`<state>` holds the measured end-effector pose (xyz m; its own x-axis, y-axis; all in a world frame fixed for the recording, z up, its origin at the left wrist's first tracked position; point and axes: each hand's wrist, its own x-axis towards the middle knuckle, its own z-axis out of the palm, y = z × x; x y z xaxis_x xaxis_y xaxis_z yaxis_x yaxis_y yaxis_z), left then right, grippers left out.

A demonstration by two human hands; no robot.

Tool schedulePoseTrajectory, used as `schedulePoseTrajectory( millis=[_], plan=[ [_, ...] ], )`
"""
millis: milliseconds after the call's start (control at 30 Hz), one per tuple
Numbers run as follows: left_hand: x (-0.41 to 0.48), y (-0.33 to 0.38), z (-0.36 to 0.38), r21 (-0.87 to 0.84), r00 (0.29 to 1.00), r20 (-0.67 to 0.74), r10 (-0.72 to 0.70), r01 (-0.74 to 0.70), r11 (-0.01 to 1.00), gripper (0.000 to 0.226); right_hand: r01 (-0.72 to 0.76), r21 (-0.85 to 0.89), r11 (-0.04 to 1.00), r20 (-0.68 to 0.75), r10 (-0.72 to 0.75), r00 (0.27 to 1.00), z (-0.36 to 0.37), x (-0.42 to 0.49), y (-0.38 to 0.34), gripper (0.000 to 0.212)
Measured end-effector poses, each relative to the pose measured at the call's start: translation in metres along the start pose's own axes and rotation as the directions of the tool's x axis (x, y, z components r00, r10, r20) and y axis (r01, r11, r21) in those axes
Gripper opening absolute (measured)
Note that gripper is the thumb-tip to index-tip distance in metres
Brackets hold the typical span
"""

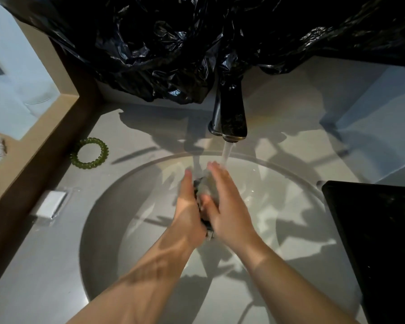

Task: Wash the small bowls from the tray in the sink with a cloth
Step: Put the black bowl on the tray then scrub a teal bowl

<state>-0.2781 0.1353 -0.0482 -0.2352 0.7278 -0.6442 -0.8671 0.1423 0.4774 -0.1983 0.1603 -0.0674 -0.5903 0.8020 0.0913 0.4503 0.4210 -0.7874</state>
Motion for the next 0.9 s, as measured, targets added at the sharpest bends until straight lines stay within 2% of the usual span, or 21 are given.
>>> schedulePoseTrajectory(
  millis=[67,100,167,233,267,333,367,433,467,500,533,600,700,767,800,833,900],
  plan=[
    [0.006,0.005,-0.005,-0.101,0.996,-0.079,-0.034,0.026,0.995,0.063,0.071,-0.006,0.997,-0.044,-0.071,0.996,0.014,-0.022,0.007,0.056],
    [0.009,0.009,-0.006,-0.125,0.993,-0.104,-0.058,0.045,0.991,0.066,0.063,0.015,0.998,-0.084,-0.061,0.995,0.018,-0.031,0.010,0.054],
    [0.011,0.011,-0.008,-0.114,0.985,-0.148,-0.094,0.077,0.990,0.064,-0.047,0.091,0.995,-0.137,0.059,0.989,0.018,-0.030,0.010,0.049],
    [0.008,0.010,-0.006,-0.088,0.985,-0.108,-0.132,0.123,0.988,0.059,-0.171,0.184,0.968,-0.150,0.200,0.968,0.014,-0.014,0.008,0.042],
    [0.007,0.010,-0.005,-0.061,0.987,-0.084,-0.140,0.136,0.989,0.056,-0.227,0.292,0.929,-0.146,0.278,0.950,0.010,-0.004,0.005,0.036],
    [0.007,0.012,-0.004,0.010,0.992,-0.068,-0.108,0.109,0.994,0.048,-0.295,0.537,0.790,-0.105,0.410,0.906,0.000,0.014,0.008,0.028],
    [0.008,0.013,-0.005,0.037,0.993,-0.051,-0.110,0.112,0.993,0.046,-0.339,0.638,0.692,-0.030,0.461,0.887,-0.006,0.019,0.010,0.026],
    [0.009,0.013,-0.006,0.067,0.990,0.003,-0.142,0.141,0.988,0.047,-0.454,0.801,0.391,0.195,0.546,0.815,-0.020,0.020,0.014,0.038],
    [0.010,0.014,-0.007,0.078,0.987,0.020,-0.162,0.160,0.984,0.048,-0.509,0.830,0.226,0.313,0.567,0.762,-0.027,0.018,0.015,0.045],
    [0.010,0.015,-0.008,0.079,0.983,0.029,-0.180,0.177,0.981,0.049,-0.545,0.832,0.105,0.397,0.573,0.717,-0.032,0.016,0.016,0.049],
    [0.011,0.015,-0.009,0.077,0.980,0.028,-0.195,0.193,0.978,0.048,-0.563,0.826,0.038,0.446,0.567,0.693,-0.033,0.016,0.018,0.051],
    [0.013,0.015,-0.013,0.087,0.978,0.023,-0.205,0.202,0.975,0.041,-0.588,0.809,-0.004,0.474,0.597,0.648,-0.031,0.012,0.021,0.053],
    [0.022,0.014,-0.020,0.180,0.986,-0.070,-0.153,0.163,0.970,0.027,-0.599,0.800,0.029,0.434,0.661,0.612,-0.028,0.014,0.016,0.052],
    [0.023,0.014,-0.021,0.240,0.976,-0.063,-0.210,0.220,0.946,0.037,-0.529,0.836,0.142,0.281,0.718,0.637,-0.027,0.017,0.013,0.044],
    [0.024,0.013,-0.020,0.277,0.966,-0.056,-0.254,0.259,0.925,0.045,-0.480,0.839,0.257,0.153,0.736,0.660,-0.027,0.019,0.011,0.038],
    [0.023,0.011,-0.019,0.306,0.956,-0.060,-0.288,0.292,0.906,0.051,-0.446,0.792,0.417,0.008,0.723,0.690,-0.026,0.020,0.006,0.034],
    [0.017,0.009,-0.016,0.316,0.945,-0.037,-0.324,0.319,0.894,0.058,-0.409,0.536,0.738,-0.219,0.590,0.777,-0.024,0.017,-0.005,0.031]
  ],
)
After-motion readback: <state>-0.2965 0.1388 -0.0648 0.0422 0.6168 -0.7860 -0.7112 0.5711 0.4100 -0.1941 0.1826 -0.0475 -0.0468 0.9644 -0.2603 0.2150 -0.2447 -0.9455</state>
